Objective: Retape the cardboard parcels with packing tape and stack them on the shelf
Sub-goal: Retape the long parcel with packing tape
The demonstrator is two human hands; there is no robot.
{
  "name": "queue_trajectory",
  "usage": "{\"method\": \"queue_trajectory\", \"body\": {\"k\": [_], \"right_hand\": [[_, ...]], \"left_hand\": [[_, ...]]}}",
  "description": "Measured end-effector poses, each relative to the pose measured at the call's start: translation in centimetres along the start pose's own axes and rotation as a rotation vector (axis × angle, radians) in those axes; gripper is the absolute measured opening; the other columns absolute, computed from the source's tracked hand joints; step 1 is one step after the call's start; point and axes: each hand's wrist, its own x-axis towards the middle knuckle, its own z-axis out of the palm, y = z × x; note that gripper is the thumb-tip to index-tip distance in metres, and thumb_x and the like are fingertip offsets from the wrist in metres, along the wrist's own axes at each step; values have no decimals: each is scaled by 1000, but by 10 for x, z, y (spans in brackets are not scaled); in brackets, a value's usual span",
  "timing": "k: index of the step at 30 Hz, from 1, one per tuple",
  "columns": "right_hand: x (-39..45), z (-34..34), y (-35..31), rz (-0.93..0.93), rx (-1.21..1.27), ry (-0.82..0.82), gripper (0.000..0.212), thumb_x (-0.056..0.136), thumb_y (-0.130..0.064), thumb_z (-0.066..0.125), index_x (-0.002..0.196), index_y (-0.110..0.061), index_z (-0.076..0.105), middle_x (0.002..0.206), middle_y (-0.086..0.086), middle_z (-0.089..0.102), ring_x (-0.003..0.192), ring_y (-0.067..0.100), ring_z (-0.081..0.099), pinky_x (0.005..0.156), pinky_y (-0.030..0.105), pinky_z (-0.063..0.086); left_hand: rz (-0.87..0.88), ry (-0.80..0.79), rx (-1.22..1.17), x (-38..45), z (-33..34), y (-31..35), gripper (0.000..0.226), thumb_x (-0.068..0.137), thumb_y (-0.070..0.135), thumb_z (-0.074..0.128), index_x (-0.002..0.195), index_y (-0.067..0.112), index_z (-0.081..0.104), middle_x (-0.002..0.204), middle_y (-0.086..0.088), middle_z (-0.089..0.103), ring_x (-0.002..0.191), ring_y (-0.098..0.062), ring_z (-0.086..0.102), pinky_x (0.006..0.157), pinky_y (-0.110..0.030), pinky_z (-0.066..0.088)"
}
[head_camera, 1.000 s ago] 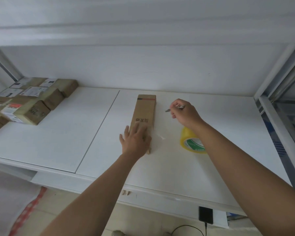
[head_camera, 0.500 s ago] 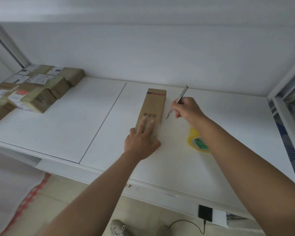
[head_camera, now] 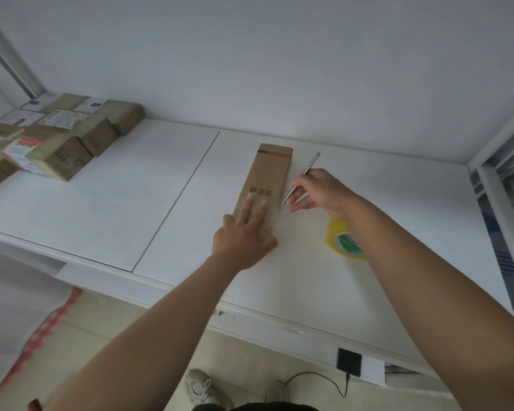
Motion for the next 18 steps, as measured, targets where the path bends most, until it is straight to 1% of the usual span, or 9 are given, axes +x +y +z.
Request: {"method": "queue_trajectory", "body": {"k": [7,13,18], "right_hand": [[-2,0,-1,-21,-24,-38,17,99,-22,46,92,-13,58,89,15,75,78,30,75,79,38,43],[-1,0,1,-39,-49,-43,18,100,-23,46,91,-14,58,84,11,75,79,29,76,80,38,43],[-2,0,1,-49,-48,-37,17,98,-21,46,88,-14,57,82,13,74,78,29,75,80,39,42]], "left_hand": [[3,19,7,1,1,0,78,90,65,38,154,48,-3,163,20,-14,122,-27,35,88,-37,44],[4,21,3,1,2,0,78,89,65,39,153,49,-2,163,20,-14,123,-27,34,89,-37,44],[3,20,0,0,1,1,78,90,64,40,153,48,-1,163,20,-14,124,-27,34,89,-37,43]]}}
